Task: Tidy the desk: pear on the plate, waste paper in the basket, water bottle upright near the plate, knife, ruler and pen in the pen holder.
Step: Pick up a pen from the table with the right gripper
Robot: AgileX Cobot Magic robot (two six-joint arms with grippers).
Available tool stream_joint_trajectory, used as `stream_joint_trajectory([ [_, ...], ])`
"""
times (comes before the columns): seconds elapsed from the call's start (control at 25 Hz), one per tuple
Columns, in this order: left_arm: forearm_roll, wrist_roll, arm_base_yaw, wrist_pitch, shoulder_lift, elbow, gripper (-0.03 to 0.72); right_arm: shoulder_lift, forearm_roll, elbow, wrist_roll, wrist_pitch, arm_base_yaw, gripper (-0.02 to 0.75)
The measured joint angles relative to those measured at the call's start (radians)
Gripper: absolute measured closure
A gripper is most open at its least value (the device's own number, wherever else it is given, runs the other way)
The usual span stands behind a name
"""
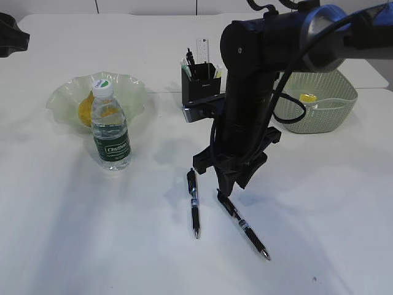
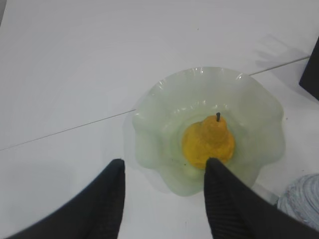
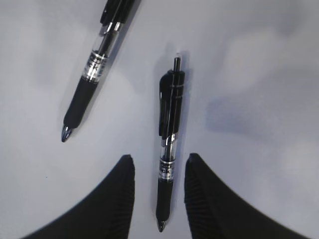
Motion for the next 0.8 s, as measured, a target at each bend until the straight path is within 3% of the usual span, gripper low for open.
stream_joint_trajectory([
  [0.32, 0.0, 0.0, 0.0, 0.0, 0.0, 0.0, 0.325, 0.016, 0.0, 0.0, 0.0, 0.0, 0.0, 0.391],
  [0.8, 0.0, 0.0, 0.0, 0.0, 0.0, 0.0, 0.325, 0.103, -0.002, 0.002, -0.002, -0.032, 0.0, 0.386],
])
